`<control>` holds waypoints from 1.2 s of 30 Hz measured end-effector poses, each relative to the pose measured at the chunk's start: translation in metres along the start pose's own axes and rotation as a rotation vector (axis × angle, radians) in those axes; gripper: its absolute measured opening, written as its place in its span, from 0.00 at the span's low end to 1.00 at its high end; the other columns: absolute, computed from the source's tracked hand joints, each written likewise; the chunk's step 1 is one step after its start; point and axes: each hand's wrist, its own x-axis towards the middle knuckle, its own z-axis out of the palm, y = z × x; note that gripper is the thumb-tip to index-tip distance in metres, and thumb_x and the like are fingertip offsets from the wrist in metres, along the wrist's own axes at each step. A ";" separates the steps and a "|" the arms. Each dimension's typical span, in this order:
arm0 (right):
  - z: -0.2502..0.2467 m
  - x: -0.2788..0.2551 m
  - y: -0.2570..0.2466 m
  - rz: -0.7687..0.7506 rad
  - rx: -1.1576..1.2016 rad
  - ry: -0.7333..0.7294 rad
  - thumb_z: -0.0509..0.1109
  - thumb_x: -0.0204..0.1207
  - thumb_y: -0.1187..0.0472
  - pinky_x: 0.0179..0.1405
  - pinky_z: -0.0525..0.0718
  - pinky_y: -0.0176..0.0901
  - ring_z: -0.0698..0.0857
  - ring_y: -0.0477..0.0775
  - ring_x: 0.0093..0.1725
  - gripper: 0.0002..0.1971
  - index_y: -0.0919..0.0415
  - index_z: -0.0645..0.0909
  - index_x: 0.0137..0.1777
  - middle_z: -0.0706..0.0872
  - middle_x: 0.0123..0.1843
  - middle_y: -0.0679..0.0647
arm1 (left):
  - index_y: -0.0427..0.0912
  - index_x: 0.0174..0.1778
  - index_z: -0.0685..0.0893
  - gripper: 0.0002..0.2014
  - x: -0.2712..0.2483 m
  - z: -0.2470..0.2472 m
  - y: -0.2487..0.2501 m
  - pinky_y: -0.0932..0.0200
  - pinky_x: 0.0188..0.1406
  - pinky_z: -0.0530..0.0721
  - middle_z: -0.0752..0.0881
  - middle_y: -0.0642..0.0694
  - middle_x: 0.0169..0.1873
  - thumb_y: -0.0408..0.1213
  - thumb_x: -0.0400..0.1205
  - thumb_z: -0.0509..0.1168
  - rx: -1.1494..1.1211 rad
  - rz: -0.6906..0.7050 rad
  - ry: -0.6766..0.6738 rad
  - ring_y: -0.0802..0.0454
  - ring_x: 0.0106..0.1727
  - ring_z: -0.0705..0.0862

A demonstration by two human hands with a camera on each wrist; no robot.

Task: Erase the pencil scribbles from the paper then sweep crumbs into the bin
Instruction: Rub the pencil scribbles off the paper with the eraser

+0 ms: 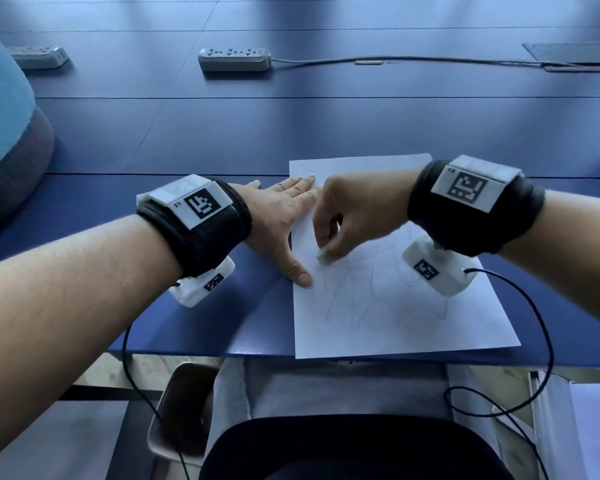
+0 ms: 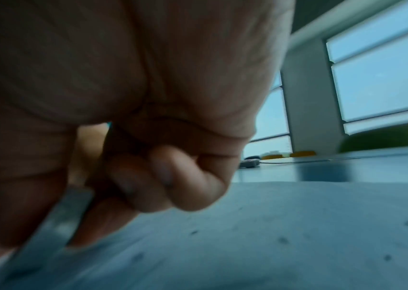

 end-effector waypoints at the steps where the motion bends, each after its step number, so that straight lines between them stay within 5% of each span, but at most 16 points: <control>1: -0.002 0.000 0.003 0.014 0.010 0.021 0.80 0.69 0.48 0.27 0.74 0.25 0.79 0.37 0.27 0.07 0.51 0.90 0.37 0.87 0.31 0.43 | 0.57 0.86 0.32 0.77 0.000 0.000 0.000 0.34 0.84 0.42 0.31 0.59 0.85 0.83 0.48 0.67 -0.004 0.000 -0.001 0.61 0.84 0.31; 4: -0.008 0.002 0.012 0.076 0.021 0.191 0.80 0.69 0.51 0.28 0.75 0.32 0.79 0.38 0.25 0.07 0.51 0.89 0.34 0.89 0.33 0.47 | 0.57 0.85 0.31 0.78 -0.001 -0.002 0.001 0.35 0.84 0.42 0.30 0.59 0.84 0.84 0.45 0.66 -0.016 -0.012 -0.008 0.62 0.84 0.31; 9: 0.002 -0.003 0.005 0.023 0.017 0.066 0.80 0.69 0.50 0.29 0.76 0.30 0.78 0.39 0.26 0.07 0.51 0.89 0.35 0.86 0.30 0.44 | 0.61 0.85 0.33 0.72 -0.006 -0.008 0.012 0.36 0.82 0.44 0.29 0.54 0.85 0.76 0.55 0.73 0.030 -0.051 -0.046 0.57 0.85 0.31; 13: -0.009 -0.002 0.018 0.110 0.036 0.209 0.80 0.68 0.50 0.33 0.79 0.39 0.78 0.38 0.25 0.07 0.50 0.89 0.33 0.88 0.32 0.46 | 0.60 0.84 0.31 0.70 -0.008 -0.014 0.023 0.40 0.83 0.46 0.28 0.49 0.85 0.73 0.59 0.75 0.083 -0.094 -0.074 0.53 0.85 0.31; 17: -0.001 -0.006 0.009 0.049 0.015 0.046 0.80 0.68 0.49 0.29 0.76 0.31 0.78 0.37 0.25 0.07 0.50 0.89 0.34 0.86 0.28 0.43 | 0.61 0.84 0.31 0.70 -0.006 -0.015 0.023 0.39 0.85 0.48 0.27 0.50 0.84 0.74 0.58 0.74 0.109 -0.106 -0.097 0.53 0.85 0.31; 22: -0.010 -0.006 0.020 0.119 0.017 0.198 0.80 0.69 0.52 0.20 0.71 0.24 0.78 0.35 0.23 0.07 0.52 0.89 0.35 0.86 0.30 0.45 | 0.61 0.84 0.28 0.72 -0.005 -0.014 0.021 0.41 0.84 0.46 0.27 0.49 0.84 0.75 0.57 0.74 0.101 -0.101 -0.094 0.53 0.85 0.30; 26: -0.002 -0.011 0.011 0.066 0.031 0.058 0.80 0.69 0.50 0.26 0.74 0.28 0.78 0.36 0.25 0.07 0.51 0.89 0.35 0.86 0.29 0.43 | 0.62 0.84 0.30 0.71 -0.004 -0.013 0.022 0.40 0.83 0.47 0.27 0.50 0.84 0.75 0.57 0.73 0.108 -0.101 -0.102 0.54 0.85 0.30; 30: -0.012 -0.010 0.020 0.122 0.013 0.177 0.80 0.69 0.52 0.19 0.71 0.24 0.78 0.35 0.22 0.06 0.52 0.90 0.36 0.86 0.30 0.45 | 0.61 0.83 0.28 0.72 -0.006 -0.014 0.023 0.42 0.83 0.46 0.28 0.49 0.84 0.74 0.58 0.74 0.095 -0.100 -0.094 0.53 0.85 0.30; 36: -0.008 -0.015 0.015 0.091 -0.007 0.062 0.80 0.69 0.49 0.22 0.72 0.23 0.79 0.34 0.24 0.07 0.50 0.89 0.35 0.84 0.25 0.38 | 0.60 0.84 0.28 0.71 -0.007 -0.014 0.025 0.41 0.83 0.45 0.27 0.49 0.84 0.73 0.58 0.74 0.101 -0.102 -0.091 0.53 0.85 0.31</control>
